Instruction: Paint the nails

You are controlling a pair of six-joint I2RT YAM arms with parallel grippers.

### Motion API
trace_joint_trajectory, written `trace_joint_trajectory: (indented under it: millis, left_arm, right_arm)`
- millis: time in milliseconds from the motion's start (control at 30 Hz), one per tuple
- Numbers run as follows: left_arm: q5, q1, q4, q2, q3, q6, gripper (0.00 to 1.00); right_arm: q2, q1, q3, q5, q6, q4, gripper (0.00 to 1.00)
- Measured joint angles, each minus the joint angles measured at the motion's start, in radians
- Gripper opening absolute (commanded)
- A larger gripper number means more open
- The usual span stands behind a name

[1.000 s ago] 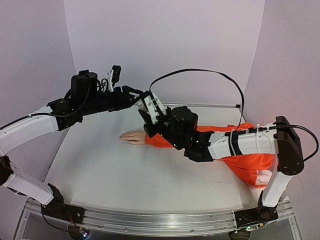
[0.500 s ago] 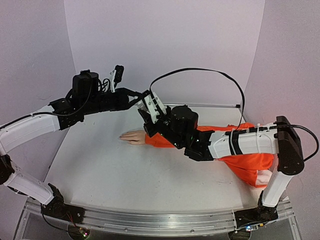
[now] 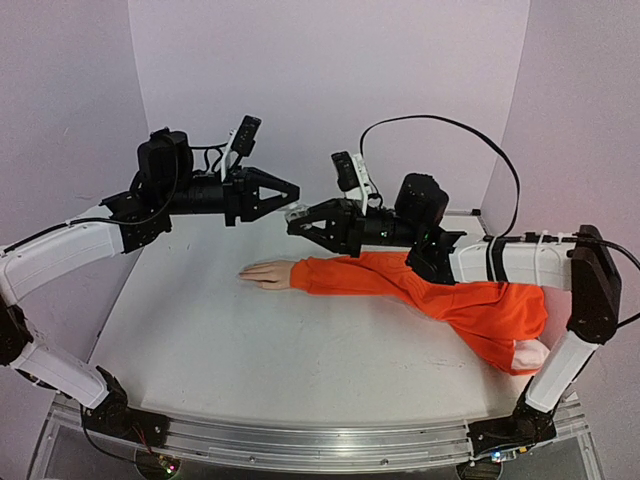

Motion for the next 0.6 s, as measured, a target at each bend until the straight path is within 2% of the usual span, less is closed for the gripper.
trace_joint_trajectory:
  millis: [67,200,300,400,500,533,600]
  left_arm:
    - [0.068,-0.003,0.016,0.001,0.014,0.013,0.00]
    - [0.127,-0.016,0.030,0.001,0.028,0.029,0.07]
    - [0.100,-0.025,0.033,-0.002,0.026,0.027,0.27]
    - [0.045,-0.024,0.008,-0.010,-0.006,0.005,0.50]
    - [-0.020,-0.002,-0.060,-0.048,-0.082,-0.034,0.70]
    - [-0.039,0.007,-0.079,-0.062,-0.100,-0.041,0.75]
    - [-0.092,0.027,-0.115,-0.104,-0.138,-0.075,0.77]
  right_arm:
    - [0.020,-0.005,0.000,-0.101,0.136,0.107,0.00]
    - [0.039,-0.011,-0.001,-0.198,0.279,0.231,0.00]
    - [0.042,-0.032,-0.015,-0.217,0.314,0.267,0.00]
    - [0.040,-0.049,-0.041,-0.183,0.279,0.270,0.00]
    - [0.021,-0.073,-0.044,-0.086,0.158,0.163,0.00]
    - [0.010,-0.078,-0.044,-0.045,0.108,0.118,0.00]
    - [-0.017,-0.088,-0.044,0.049,0.014,0.031,0.00]
